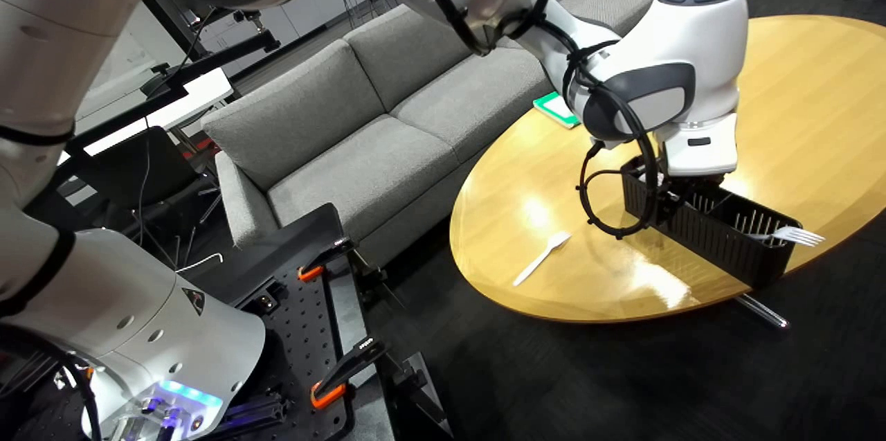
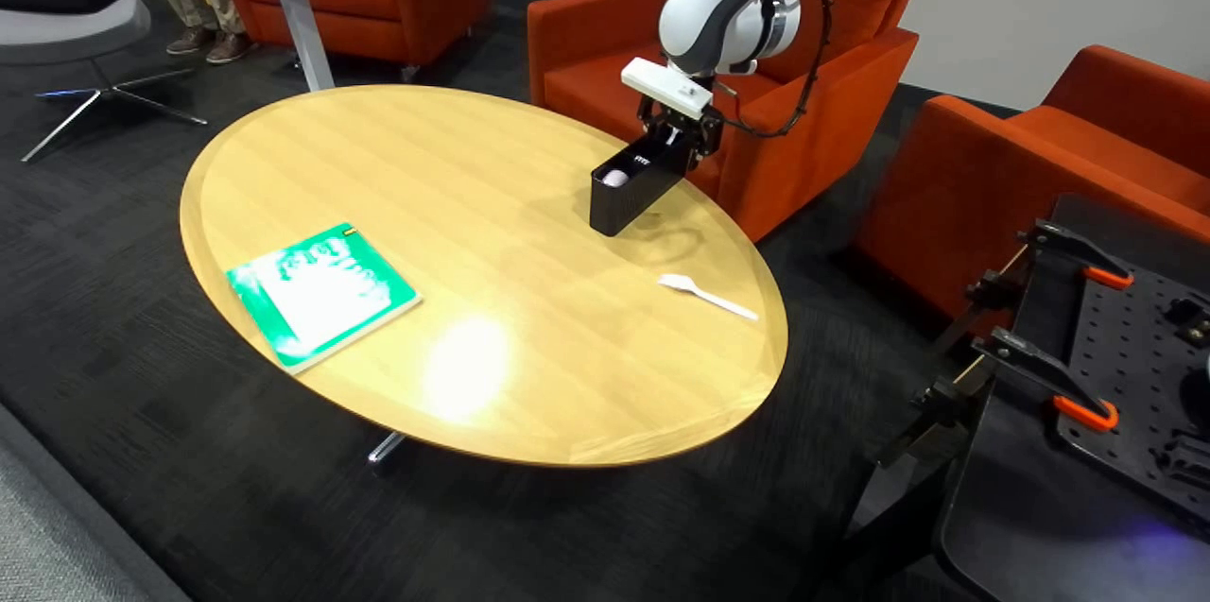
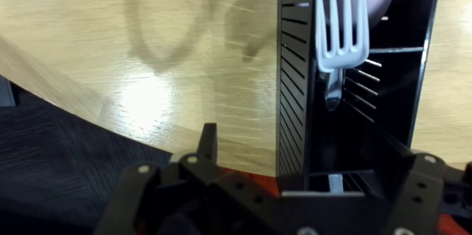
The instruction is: Move the utensil holder to the left
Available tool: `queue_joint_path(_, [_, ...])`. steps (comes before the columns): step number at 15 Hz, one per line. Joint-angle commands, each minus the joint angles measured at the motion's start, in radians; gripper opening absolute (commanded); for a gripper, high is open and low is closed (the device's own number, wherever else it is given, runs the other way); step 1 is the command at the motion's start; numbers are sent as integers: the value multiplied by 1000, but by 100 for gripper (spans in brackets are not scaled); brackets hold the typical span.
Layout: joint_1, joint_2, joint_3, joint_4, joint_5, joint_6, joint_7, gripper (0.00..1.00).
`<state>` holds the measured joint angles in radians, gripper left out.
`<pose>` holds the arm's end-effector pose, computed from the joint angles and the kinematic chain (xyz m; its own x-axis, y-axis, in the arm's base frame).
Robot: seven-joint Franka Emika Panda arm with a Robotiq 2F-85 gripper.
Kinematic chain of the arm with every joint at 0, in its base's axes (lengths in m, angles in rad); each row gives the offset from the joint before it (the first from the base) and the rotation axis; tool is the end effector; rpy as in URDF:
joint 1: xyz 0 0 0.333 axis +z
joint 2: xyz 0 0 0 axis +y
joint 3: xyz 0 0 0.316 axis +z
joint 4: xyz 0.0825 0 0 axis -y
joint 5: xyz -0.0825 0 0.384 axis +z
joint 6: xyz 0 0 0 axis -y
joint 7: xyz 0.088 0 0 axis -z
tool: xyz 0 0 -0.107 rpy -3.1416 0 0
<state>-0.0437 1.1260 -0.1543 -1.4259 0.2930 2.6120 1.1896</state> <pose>0.6881 -0.1260 0.0263 0.0277 -0.9996 0.0037 -0.9962 -0.0279 -0.0828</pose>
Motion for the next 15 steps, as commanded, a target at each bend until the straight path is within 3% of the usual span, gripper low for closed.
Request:
queue_joint_path(1, [0, 64, -12, 88, -3, -33, 51, 100])
queue_joint_path(2, [-1, 76, -10, 101, -3, -33, 57, 75])
queue_joint_path(4, [-3, 96, -8, 125, -5, -33, 60, 68])
queue_joint_path(12, [2, 138, -11, 185, -10, -32, 72, 5])
queue_joint_path(13, [2, 140, -12, 189, -11, -32, 72, 0])
queue_joint_path(15, [4, 136, -12, 186, -12, -30, 70, 0])
